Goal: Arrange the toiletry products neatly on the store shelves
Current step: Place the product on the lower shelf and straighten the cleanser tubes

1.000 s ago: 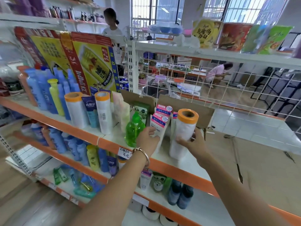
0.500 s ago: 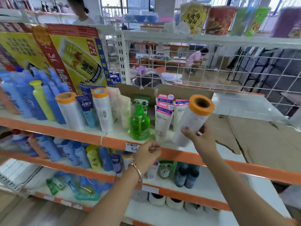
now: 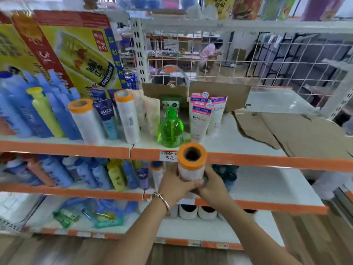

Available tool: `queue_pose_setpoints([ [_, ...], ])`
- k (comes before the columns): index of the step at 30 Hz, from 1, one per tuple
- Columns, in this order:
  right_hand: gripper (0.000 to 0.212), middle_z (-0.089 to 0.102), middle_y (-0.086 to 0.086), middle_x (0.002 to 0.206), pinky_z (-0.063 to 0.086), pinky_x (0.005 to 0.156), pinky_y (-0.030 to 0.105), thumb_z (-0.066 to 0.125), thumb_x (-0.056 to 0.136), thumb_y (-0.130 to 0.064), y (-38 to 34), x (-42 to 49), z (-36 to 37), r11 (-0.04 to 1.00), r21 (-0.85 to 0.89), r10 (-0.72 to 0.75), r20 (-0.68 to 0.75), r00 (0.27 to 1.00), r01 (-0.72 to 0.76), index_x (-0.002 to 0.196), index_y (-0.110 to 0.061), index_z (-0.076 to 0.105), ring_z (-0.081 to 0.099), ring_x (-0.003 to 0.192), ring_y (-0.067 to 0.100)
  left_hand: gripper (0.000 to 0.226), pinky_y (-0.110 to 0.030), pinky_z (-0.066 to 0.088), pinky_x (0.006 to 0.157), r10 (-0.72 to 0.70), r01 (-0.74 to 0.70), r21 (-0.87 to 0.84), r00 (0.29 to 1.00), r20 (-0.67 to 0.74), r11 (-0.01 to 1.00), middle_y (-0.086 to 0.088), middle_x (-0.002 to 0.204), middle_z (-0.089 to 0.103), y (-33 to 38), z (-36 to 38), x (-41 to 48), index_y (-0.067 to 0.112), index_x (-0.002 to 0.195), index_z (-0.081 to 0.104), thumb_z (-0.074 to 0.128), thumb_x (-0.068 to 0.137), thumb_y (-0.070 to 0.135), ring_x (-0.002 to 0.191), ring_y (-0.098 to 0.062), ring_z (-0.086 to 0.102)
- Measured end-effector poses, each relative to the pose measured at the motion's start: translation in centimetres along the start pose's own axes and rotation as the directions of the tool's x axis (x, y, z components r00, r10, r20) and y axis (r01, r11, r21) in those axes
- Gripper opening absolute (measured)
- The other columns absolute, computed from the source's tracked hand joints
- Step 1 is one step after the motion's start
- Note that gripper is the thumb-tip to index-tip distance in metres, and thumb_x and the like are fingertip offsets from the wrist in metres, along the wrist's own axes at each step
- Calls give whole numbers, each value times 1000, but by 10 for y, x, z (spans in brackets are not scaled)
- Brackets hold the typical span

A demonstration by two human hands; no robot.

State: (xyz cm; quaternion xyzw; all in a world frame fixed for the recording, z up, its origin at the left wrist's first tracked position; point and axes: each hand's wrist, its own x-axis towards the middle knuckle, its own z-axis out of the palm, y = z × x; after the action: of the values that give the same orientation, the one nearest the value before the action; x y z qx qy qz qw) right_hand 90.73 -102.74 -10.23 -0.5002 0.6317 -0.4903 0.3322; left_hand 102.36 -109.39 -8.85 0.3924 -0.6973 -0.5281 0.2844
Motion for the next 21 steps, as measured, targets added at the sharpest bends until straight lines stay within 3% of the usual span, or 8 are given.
queue_pose_setpoints([
  [2,54,54,-23,118,49,83,8,68,83,-13,18,-3,8,999,-33,21,100,995,-18,124,-38,44,56,104,-14,45,-3,44,64,-43,44,36,998,-46,998,10,96,63,-25,5,-9,31,97,53,83,65,21,92,-7,57],
  [4,50,55,-18,120,49,95,21,72,79,-19,47,-6,17,994,-112,38,159,987,-20,120,-38,49,55,113,0,40,-2,43,59,-72,75,32,993,-96,997,12,89,63,-57,12,-15,33,90,53,83,66,19,83,-5,58],
  [7,46,52,-9,113,47,81,17,68,83,-17,102,-10,19,952,-249,217,145,965,-177,126,-18,51,56,101,13,43,-3,47,64,-124,118,-44,976,-181,992,15,85,64,-113,27,-21,34,84,57,85,62,10,88,-11,63],
  [9,35,56,3,104,42,69,10,58,88,-8,138,-10,18,893,-331,353,98,930,-304,123,-7,54,57,86,16,42,-19,53,73,-184,175,-56,958,-222,983,7,88,68,-145,34,-20,35,79,58,87,59,13,95,-20,66],
  [11,34,59,7,100,42,72,19,52,92,-9,166,4,20,842,-411,391,17,920,-350,125,-5,55,57,84,16,41,-33,54,78,-210,204,-49,948,-240,978,-3,94,68,-164,38,-18,36,77,55,86,51,27,95,-24,65],
  [13,35,64,10,114,50,83,31,48,94,-13,183,32,26,820,-482,340,-22,940,-308,129,-6,53,62,97,21,38,-27,51,69,-202,200,-32,948,-245,979,-3,85,66,-180,37,-7,34,73,55,86,52,27,83,-20,64],
  [16,44,46,17,143,44,101,41,45,96,-13,184,78,43,785,-583,240,-26,970,-210,140,-10,38,49,126,33,37,-20,49,68,-202,200,-34,950,-237,979,-2,88,69,-200,37,13,22,83,63,87,53,24,86,-19,66],
  [21,67,7,5,160,47,93,41,44,94,-5,189,132,54,635,-751,254,-19,967,-182,150,-20,9,46,129,35,78,-40,55,88,-238,242,-17,936,-259,970,-6,111,65,-231,40,36,20,105,62,75,38,57,100,-20,64],
])
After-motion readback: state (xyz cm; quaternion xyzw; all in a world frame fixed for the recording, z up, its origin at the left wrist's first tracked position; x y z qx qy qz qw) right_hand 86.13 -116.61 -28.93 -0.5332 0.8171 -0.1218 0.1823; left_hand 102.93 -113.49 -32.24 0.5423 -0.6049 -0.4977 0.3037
